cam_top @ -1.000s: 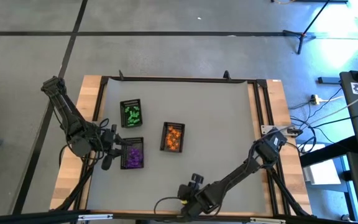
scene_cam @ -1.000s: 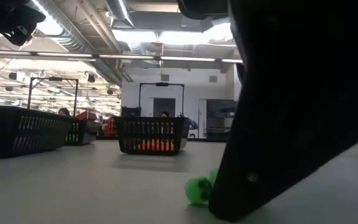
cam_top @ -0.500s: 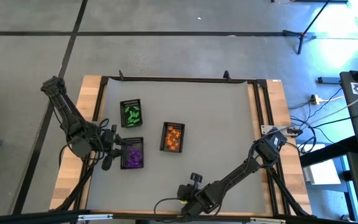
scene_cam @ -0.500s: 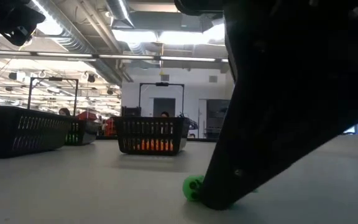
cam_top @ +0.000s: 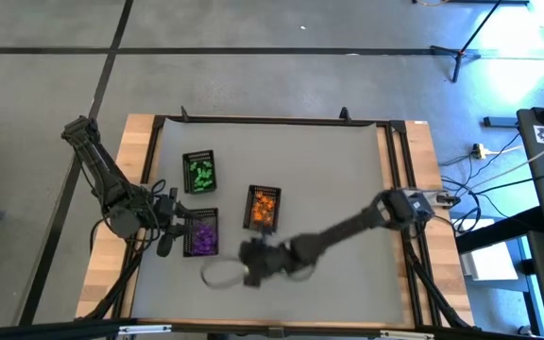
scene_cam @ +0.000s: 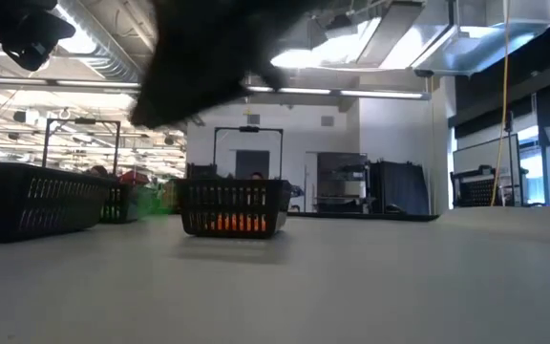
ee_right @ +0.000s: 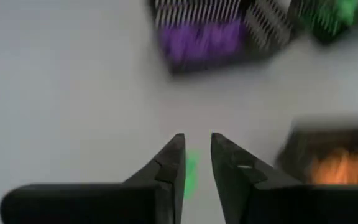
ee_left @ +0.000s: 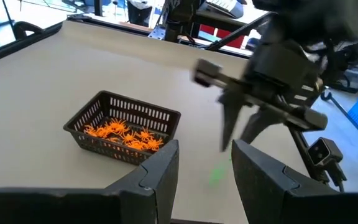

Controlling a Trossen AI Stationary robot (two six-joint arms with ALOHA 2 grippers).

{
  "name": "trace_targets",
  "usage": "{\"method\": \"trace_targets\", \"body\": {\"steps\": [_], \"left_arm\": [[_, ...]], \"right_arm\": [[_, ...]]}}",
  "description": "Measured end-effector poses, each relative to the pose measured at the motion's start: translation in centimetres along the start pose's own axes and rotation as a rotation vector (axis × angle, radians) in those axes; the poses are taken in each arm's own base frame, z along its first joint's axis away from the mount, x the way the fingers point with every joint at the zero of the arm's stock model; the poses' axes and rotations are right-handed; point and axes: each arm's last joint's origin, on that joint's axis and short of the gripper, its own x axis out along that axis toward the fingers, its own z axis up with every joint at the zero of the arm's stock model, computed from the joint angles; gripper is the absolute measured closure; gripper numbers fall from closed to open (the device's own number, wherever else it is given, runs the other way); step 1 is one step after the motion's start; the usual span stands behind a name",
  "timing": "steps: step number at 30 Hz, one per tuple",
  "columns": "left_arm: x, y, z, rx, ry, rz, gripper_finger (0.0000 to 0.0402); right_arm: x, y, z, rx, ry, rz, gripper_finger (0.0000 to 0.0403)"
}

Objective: Sort Halloween decoration
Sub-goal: Put the green alien toy into the top left black basket

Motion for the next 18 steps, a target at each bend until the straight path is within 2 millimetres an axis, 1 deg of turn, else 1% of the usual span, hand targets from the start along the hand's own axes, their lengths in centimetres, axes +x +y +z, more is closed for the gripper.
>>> {"method": "trace_targets", "body": {"steps": [3, 5, 8, 10, 11, 12, 14, 16, 18], "left_arm": [[0.0, 0.0, 0.0, 0.0, 0.001, -0.002, 0.0262], [0.0, -0.1, 0.0, 0.0, 0.018, -0.025, 0.0262], [0.0, -0.2, -0.2, 0.009, 0.059, -0.083, 0.0262], [0.0, -0.3, -0.2, 0.035, 0.072, -0.105, 0.0262], [0.0, -0.3, -0.2, 0.05, 0.075, -0.11, 0.0262], [0.0, -0.3, -0.2, 0.064, 0.075, -0.113, 0.0262], [0.0, -0.3, -0.2, 0.103, 0.072, -0.112, 0.0262], [-0.1, -0.3, -0.2, 0.148, 0.067, -0.113, 0.0262], [-0.1, -0.2, -0.1, 0.181, 0.059, -0.114, 0.0262]], "right_arm": [[1.5, -3.5, 2.8, -0.014, -0.093, 0.039, 0.0333], [2.6, -6.2, 4.2, 0.002, -0.123, 0.054, 0.0341], [4.2, -10.4, 5.0, 0.047, -0.084, 0.094, 0.0355], [4.8, -12.5, 5.4, 0.093, -0.064, 0.163, 0.0364], [4.9, -13.2, 5.6, 0.11, -0.056, 0.203, 0.0367], [5.0, -13.5, 5.7, 0.122, -0.047, 0.246, 0.037], [4.9, -13.3, 5.5, 0.122, -0.016, 0.308, 0.0373], [4.7, -12.4, 4.9, 0.08, 0.023, 0.326, 0.0374], [4.3, -11.1, 4.5, -0.006, 0.038, 0.34, 0.0375]]}}
